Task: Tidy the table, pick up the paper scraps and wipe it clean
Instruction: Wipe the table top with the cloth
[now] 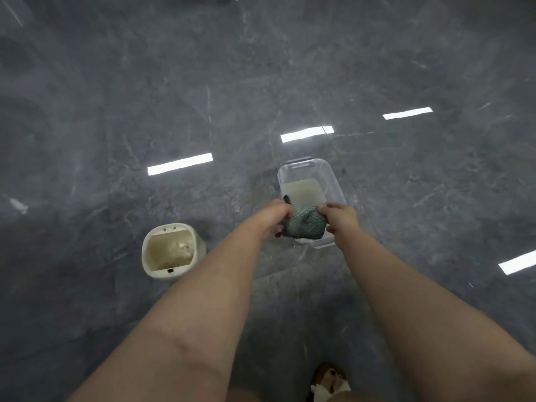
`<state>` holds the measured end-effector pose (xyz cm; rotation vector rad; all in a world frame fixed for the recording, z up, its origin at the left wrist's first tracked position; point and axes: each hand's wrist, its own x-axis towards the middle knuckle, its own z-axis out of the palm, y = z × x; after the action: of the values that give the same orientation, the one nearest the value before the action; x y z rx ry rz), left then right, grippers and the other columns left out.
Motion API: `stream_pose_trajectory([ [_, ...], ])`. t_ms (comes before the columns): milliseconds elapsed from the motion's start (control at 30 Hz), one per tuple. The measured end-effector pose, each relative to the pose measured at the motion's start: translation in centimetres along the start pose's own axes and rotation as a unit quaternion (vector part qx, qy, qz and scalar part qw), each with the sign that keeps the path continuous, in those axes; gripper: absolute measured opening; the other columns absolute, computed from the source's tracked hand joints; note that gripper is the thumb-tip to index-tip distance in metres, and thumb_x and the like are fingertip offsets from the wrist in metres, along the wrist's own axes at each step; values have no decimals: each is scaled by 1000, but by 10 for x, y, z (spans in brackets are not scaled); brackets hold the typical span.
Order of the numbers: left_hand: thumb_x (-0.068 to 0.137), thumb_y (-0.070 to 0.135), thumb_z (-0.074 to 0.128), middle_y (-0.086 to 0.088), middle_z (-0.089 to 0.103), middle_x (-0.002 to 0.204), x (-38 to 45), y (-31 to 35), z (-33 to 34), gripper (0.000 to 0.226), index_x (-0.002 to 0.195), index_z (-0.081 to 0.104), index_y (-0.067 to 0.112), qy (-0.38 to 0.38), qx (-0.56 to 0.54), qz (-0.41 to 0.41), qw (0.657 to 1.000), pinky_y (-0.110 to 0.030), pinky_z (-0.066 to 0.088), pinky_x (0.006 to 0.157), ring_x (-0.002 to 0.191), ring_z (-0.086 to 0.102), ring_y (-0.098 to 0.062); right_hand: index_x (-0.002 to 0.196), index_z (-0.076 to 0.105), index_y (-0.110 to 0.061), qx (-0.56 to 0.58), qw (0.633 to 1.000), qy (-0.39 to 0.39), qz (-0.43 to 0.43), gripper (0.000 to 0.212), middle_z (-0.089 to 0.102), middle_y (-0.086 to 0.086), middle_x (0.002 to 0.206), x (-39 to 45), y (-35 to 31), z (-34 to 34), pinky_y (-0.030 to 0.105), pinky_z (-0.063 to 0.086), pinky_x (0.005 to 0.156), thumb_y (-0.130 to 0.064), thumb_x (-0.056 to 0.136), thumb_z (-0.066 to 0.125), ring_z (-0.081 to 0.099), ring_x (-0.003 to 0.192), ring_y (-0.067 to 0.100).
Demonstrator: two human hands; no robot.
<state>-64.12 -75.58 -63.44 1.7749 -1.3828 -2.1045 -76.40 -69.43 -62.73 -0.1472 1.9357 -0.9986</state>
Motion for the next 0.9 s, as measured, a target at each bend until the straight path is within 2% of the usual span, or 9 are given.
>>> stream_pose_trajectory([
  [100,88,16,54,-1,50,77,-49,42,-17,3,88,51,17,34,-58,15,998,-22,37,55,66,46,-12,128,50,-7,42,998,-26,-47,41,58,17,120,-40,-48,-1,21,39,54,-2,89,59,54,91,23],
  [167,87,19,64,-5,57,82,-81,70,-29,12,89,53,14,80,-96,58,990,-23,47,57,69,55,-14,131,47,-7,58,994,-53,-72,42,57,15,121,-74,-86,-4,18,40,54,-2,90,57,54,93,22],
  [267,81,11,72,-12,60,99,-130,116,-49,22,86,51,15,118,-144,102,977,-37,53,82,89,62,-25,133,45,-2,56,989,-79,-110,43,57,14,123,-127,-146,-9,18,47,64,-1,91,55,54,96,21],
  [400,89,4,60,-3,56,108,-218,183,-75,32,120,53,12,66,-211,71,973,-19,46,64,75,55,-8,125,51,3,56,982,-102,-148,36,60,19,119,-199,-229,-18,34,49,83,2,89,56,57,97,23],
  [500,90,12,61,1,60,102,-285,230,-101,21,108,55,21,51,-199,87,975,-17,44,71,78,56,-6,119,56,3,43,972,-128,-192,31,61,10,100,-257,-288,-26,23,47,69,1,89,58,57,89,20],
  [600,90,12,60,2,61,89,-357,274,-128,12,99,54,18,78,-237,137,959,-20,52,64,75,58,-11,117,58,4,29,960,-158,-228,34,61,11,104,-322,-344,-28,21,46,68,-8,86,64,58,91,20],
  [700,90,11,60,0,58,80,-429,311,-153,15,84,48,17,155,-248,184,939,-18,51,48,65,55,-13,108,60,3,22,944,-182,-274,25,62,10,101,-388,-392,-23,18,46,67,-11,88,64,58,82,13],
  [833,90,11,61,-1,52,73,-513,339,-188,22,76,44,17,265,-237,244,902,-23,46,50,58,50,-12,96,58,-6,4,911,-204,-359,6,60,-2,80,-468,-438,-7,7,46,63,-5,90,59,56,71,3],
  [900,91,11,59,-1,49,77,-554,343,-202,21,78,44,19,304,-225,272,885,-21,49,49,65,51,-12,94,60,-8,-20,892,-220,-394,5,59,-6,73,-501,-453,5,14,48,64,-5,90,59,56,66,5],
])
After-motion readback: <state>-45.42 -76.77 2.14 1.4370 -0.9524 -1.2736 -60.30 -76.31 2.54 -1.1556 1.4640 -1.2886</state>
